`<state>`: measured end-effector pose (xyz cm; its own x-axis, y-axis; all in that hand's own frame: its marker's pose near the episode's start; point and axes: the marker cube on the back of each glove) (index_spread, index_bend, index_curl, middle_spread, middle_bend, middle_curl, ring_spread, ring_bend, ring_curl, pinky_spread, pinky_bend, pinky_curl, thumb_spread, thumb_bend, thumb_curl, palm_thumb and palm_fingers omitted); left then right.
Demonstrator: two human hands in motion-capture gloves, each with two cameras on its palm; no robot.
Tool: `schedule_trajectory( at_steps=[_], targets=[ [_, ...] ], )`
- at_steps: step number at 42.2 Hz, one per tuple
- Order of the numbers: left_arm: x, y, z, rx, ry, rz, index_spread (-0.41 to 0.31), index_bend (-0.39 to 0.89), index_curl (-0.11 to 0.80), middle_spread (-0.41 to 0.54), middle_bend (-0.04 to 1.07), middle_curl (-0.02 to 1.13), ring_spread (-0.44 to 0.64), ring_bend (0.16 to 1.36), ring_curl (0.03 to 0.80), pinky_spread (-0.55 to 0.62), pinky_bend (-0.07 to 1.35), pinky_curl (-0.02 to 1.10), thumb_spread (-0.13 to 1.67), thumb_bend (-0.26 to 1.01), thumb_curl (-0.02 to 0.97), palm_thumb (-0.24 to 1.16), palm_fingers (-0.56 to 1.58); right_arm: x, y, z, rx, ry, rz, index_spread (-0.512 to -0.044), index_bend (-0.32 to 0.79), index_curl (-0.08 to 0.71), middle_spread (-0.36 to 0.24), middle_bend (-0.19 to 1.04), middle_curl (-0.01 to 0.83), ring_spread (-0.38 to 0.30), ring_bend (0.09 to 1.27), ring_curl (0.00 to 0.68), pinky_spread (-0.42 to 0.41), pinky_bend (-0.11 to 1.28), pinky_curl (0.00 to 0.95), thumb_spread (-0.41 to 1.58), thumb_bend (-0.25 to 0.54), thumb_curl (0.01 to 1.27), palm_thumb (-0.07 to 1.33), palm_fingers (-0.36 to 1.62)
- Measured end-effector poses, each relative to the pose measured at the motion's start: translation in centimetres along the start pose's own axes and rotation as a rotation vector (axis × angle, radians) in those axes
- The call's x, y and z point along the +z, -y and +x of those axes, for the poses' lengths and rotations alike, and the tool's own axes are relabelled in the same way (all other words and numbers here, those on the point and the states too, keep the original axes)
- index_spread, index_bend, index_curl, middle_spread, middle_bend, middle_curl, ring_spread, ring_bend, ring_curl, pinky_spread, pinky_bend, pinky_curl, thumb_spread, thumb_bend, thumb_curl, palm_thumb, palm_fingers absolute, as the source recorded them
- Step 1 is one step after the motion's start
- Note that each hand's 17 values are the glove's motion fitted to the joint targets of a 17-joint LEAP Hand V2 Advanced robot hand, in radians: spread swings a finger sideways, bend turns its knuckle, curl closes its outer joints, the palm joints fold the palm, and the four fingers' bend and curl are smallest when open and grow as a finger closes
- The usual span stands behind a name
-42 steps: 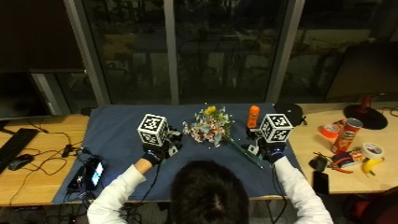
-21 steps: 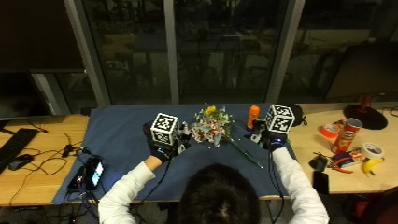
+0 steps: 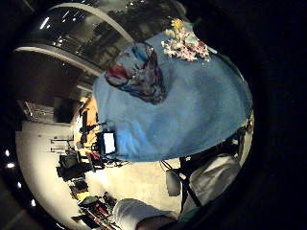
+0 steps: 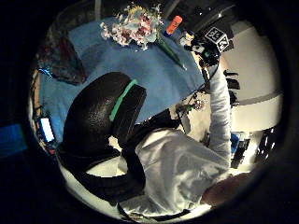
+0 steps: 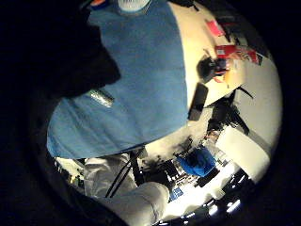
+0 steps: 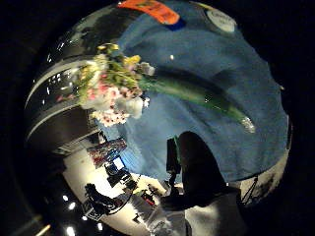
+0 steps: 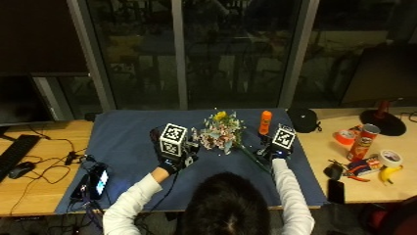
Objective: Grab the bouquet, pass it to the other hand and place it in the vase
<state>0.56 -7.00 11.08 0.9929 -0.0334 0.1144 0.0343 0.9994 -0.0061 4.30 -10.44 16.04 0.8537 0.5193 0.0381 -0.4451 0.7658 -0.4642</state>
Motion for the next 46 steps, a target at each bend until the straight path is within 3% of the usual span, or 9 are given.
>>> schedule_trajectory(
  at_steps=[4,18,24,32,33,35,42,43,46],
  targets=[
    [0.4,-0.4,-0.4,-0.013,0.005,-0.012,0.0,0.14,0.277,0.21,0.17,0.26,0.25,0.58,0.321,0.19,0.46,0.38,1.14,-0.02,0.255,0.21,0.24,2.9,0.7,-0.2,-0.002,0.035,-0.082,-0.182,0.07,0.203,-0.025,0.19,0.361,-0.081,0.54,0.396,0.045,0.6,0.382,1.09,-0.01,0.36,0.53,0.59],
    [0.6,-0.8,-1.4,-0.029,-0.025,0.021,-0.003,0.16,0.294,0.231,0.15,0.26,0.26,0.59,0.313,0.2,0.48,0.38,1.15,-0.01,0.263,0.23,0.22,8.2,2.6,-0.7,0.109,-0.085,-0.036,-0.163,0.06,0.154,-0.043,0.26,0.41,-0.115,0.59,0.406,0.017,0.65,0.379,1.06,0.0,0.39,0.63,0.62],
    [1.0,-0.7,-1.4,-0.027,-0.036,0.031,-0.013,0.18,0.31,0.231,0.15,0.25,0.26,0.59,0.308,0.18,0.48,0.38,1.16,-0.01,0.269,0.25,0.24,8.7,1.7,-1.4,0.118,-0.164,-0.052,-0.176,0.06,0.142,-0.069,0.29,0.428,-0.148,0.62,0.414,-0.056,0.66,0.378,1.04,0.029,0.42,0.76,0.71],
    [1.0,-0.8,-1.1,-0.016,-0.033,0.031,-0.027,0.18,0.327,0.222,0.15,0.25,0.25,0.58,0.304,0.16,0.48,0.37,1.18,-0.01,0.273,0.27,0.26,8.3,1.7,-2.3,0.081,-0.252,0.015,-0.231,0.2,0.23,-0.128,0.2,0.419,-0.204,0.64,0.42,-0.22,0.61,0.358,1.05,0.074,0.43,0.92,1.1],
    [1.0,-0.8,-1.1,-0.015,-0.035,0.038,-0.028,0.17,0.327,0.221,0.15,0.25,0.25,0.58,0.304,0.16,0.48,0.37,1.17,-0.02,0.273,0.27,0.26,8.2,1.7,-2.3,0.078,-0.248,0.021,-0.234,0.11,0.216,-0.127,0.21,0.426,-0.204,0.65,0.433,-0.211,0.61,0.364,1.04,0.044,0.42,0.89,1.03],
    [1.0,-0.9,-1.1,-0.015,-0.037,0.054,-0.029,0.17,0.331,0.22,0.15,0.25,0.25,0.57,0.303,0.16,0.47,0.37,1.18,-0.01,0.274,0.28,0.26,8.1,1.9,-2.4,0.055,-0.222,0.032,-0.241,0.22,0.263,-0.139,0.17,0.424,-0.216,0.62,0.436,-0.247,0.6,0.367,1.05,0.08,0.44,0.96,1.11],
    [1.6,-0.6,-1.3,-0.02,-0.067,0.047,-0.039,0.18,0.35,0.217,0.14,0.24,0.25,0.55,0.296,0.15,0.46,0.37,1.19,-0.01,0.274,0.29,0.28,8.0,2.5,-1.4,0.107,-0.103,0.135,-0.244,0.1,0.263,-0.178,0.33,0.486,-0.232,0.69,0.468,-0.297,0.61,0.386,0.92,0.018,0.5,0.96,1.29],
    [1.7,-0.6,-1.3,-0.02,-0.079,0.037,-0.041,0.21,0.359,0.211,0.15,0.25,0.25,0.55,0.294,0.15,0.45,0.37,1.2,-0.01,0.276,0.3,0.29,8.0,2.3,-1.3,0.11,-0.086,0.16,-0.244,0.13,0.272,-0.18,0.38,0.505,-0.228,0.71,0.478,-0.281,0.65,0.404,1.0,0.053,0.49,1.0,1.39],
    [1.7,-0.5,-1.4,-0.016,-0.135,-0.001,-0.048,0.21,0.37,0.203,0.15,0.25,0.25,0.53,0.288,0.15,0.44,0.36,1.2,-0.01,0.276,0.31,0.3,7.5,2.1,-1.4,0.082,0.02,0.218,-0.241,0.24,0.314,-0.19,0.48,0.543,-0.225,0.75,0.497,-0.268,0.67,0.416,1.02,0.007,0.46,0.95,1.5]
  ],
)
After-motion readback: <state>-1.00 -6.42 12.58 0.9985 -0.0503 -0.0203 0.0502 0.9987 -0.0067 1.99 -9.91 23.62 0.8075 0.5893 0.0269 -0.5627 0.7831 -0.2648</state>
